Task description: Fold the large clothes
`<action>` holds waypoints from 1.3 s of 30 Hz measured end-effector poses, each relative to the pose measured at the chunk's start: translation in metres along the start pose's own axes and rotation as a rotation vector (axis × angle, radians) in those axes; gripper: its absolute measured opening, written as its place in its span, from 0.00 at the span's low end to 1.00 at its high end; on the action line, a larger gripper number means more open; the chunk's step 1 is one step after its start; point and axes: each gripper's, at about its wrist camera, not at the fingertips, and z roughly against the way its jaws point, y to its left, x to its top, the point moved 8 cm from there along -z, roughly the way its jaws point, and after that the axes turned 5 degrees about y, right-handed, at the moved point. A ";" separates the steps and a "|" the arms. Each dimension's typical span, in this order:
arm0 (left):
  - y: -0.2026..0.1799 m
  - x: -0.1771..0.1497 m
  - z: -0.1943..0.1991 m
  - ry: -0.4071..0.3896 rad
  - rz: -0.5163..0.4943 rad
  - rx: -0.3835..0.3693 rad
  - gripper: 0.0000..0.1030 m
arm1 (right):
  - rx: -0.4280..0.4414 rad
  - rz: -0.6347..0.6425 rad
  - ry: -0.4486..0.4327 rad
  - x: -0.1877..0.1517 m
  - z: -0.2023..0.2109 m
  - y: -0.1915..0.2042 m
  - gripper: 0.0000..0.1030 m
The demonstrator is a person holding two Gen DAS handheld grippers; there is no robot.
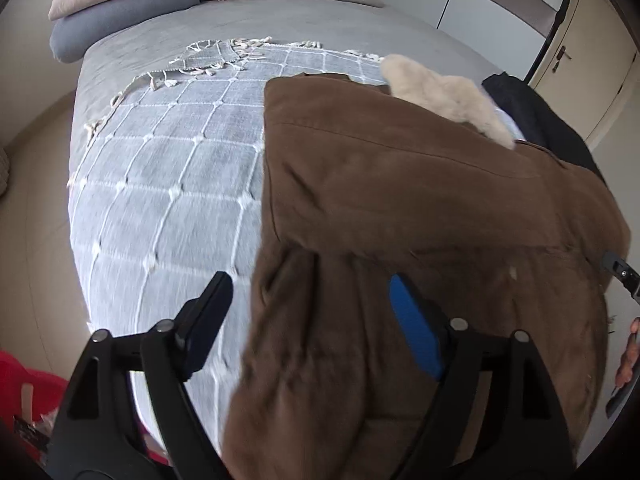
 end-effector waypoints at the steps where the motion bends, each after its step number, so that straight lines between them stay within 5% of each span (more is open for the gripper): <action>1: -0.003 -0.007 0.007 -0.001 0.004 -0.014 0.84 | 0.007 -0.005 -0.007 -0.004 0.010 -0.001 0.67; 9: -0.027 -0.055 0.063 -0.035 -0.008 -0.063 0.97 | -0.014 -0.004 -0.049 -0.054 0.083 -0.010 0.76; 14: -0.049 -0.075 0.081 -0.037 -0.051 -0.104 0.97 | -0.132 0.039 -0.127 -0.077 0.118 -0.025 0.76; 17: -0.058 -0.079 0.086 -0.043 -0.078 -0.112 0.97 | -0.181 0.079 -0.109 -0.091 0.129 -0.031 0.79; 21: -0.073 -0.075 0.087 -0.052 -0.123 -0.135 0.97 | -0.143 0.038 -0.076 -0.098 0.132 -0.043 0.83; 36: -0.124 -0.013 -0.017 -0.109 -0.230 -0.216 0.97 | 0.030 -0.436 -0.073 -0.080 0.070 -0.194 0.84; 39: -0.131 -0.012 -0.042 -0.014 -0.191 -0.226 0.97 | 0.048 -0.548 -0.094 -0.077 0.052 -0.233 0.84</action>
